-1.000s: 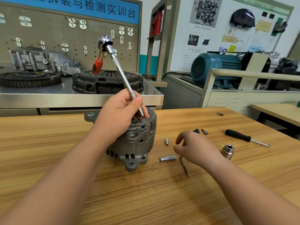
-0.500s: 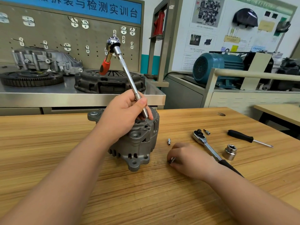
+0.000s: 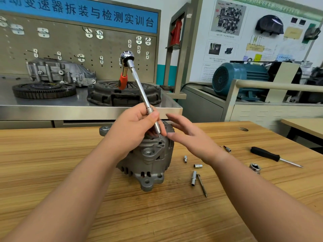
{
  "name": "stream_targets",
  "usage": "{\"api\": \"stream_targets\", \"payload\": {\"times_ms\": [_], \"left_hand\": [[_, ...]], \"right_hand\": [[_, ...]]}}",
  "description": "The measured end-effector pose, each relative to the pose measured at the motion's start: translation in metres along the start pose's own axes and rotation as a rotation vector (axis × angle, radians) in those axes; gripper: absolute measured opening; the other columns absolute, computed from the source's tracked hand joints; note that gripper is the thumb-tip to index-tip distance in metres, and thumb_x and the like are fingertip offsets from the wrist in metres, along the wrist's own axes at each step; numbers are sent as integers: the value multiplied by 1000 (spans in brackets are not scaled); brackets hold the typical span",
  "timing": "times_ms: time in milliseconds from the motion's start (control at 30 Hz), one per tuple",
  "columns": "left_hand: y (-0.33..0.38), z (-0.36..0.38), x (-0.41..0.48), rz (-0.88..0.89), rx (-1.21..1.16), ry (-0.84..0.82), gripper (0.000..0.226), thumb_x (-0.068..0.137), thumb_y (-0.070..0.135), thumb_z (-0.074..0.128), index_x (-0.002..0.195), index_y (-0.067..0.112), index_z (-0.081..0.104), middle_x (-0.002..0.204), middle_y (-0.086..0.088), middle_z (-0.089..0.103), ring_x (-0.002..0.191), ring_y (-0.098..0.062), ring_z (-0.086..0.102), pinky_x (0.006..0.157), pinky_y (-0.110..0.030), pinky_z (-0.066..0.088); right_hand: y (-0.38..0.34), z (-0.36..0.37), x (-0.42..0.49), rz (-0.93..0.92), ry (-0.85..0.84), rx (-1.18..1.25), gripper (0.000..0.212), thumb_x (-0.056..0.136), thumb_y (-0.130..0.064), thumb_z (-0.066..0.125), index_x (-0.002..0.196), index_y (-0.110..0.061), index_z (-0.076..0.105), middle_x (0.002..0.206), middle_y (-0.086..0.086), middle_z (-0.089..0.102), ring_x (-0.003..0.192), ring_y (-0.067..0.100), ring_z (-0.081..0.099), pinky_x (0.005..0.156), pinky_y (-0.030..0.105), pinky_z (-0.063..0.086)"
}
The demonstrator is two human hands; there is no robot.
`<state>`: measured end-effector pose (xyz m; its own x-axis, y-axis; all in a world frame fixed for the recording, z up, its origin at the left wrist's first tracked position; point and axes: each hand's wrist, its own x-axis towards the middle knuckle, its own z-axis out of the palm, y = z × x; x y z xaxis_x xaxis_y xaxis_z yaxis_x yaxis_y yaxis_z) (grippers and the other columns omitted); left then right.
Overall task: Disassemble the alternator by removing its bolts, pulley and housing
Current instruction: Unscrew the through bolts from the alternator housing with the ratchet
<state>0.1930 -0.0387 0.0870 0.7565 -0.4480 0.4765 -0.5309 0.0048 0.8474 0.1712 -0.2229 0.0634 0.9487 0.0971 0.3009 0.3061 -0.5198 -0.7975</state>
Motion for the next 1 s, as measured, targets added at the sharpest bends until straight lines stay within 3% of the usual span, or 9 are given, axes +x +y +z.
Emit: {"api": "stream_targets", "payload": {"times_ms": [200, 367, 533, 667, 733, 833, 933, 1000], "left_hand": [[9, -12, -2, -20, -5, -5, 24, 102, 15, 42, 81, 15, 56, 67, -2, 71, 60, -6, 61, 58, -19, 50], [22, -21, -6, 48, 103, 18, 20, 100, 17, 44, 84, 18, 55, 69, 1, 72, 66, -12, 61, 65, -28, 51], [28, -20, -8, 105, 144, 26, 19, 99, 19, 47, 83, 23, 55, 71, 2, 73, 70, -30, 62, 71, -47, 51], [22, -15, -6, 84, 181, 10, 19, 99, 19, 47, 83, 24, 54, 73, 5, 74, 77, -41, 62, 74, -54, 51], [15, -11, -6, 57, 176, 18, 18, 99, 18, 47, 84, 24, 54, 73, 5, 73, 78, -46, 61, 79, -60, 50], [5, -9, -7, 21, 158, 33, 19, 100, 16, 47, 84, 23, 54, 73, 4, 73, 82, -43, 63, 84, -60, 49], [-3, -12, -6, 23, 165, 31, 19, 99, 14, 47, 84, 23, 54, 75, 3, 74, 87, -41, 64, 88, -57, 49], [-6, -16, -5, 28, 189, 26, 19, 99, 14, 47, 84, 24, 54, 78, 6, 75, 89, -28, 68, 91, -52, 49]], "right_hand": [[-1, 10, 7, -42, 52, -127, 44, 93, -28, 59, 136, -26, 53, 134, -9, 52, 123, 5, 45, 102, 27, 39], [-3, 12, -7, -90, 146, -183, 40, 92, -38, 57, 132, -30, 54, 127, -14, 54, 111, -11, 45, 78, 3, 39], [-13, 17, -35, -172, 221, -361, 45, 88, -35, 58, 132, -32, 52, 123, -20, 56, 108, -5, 49, 85, 14, 40], [-25, 29, -54, -237, 183, -620, 56, 81, -49, 41, 133, -30, 52, 116, -19, 60, 104, -3, 50, 86, 7, 32], [-28, 36, -60, -296, 209, -748, 52, 82, -41, 41, 127, -23, 58, 111, -11, 66, 101, 9, 57, 86, 20, 44], [-33, 45, -63, -362, 255, -872, 46, 80, -33, 44, 119, -18, 64, 105, -9, 70, 95, 18, 62, 81, 35, 52], [-35, 51, -64, -396, 281, -890, 46, 78, -31, 45, 117, -17, 64, 101, -9, 70, 94, 15, 60, 81, 31, 50], [-34, 53, -64, -389, 282, -849, 43, 78, -30, 46, 116, -18, 62, 98, -10, 68, 94, 13, 59, 80, 29, 50]]}}
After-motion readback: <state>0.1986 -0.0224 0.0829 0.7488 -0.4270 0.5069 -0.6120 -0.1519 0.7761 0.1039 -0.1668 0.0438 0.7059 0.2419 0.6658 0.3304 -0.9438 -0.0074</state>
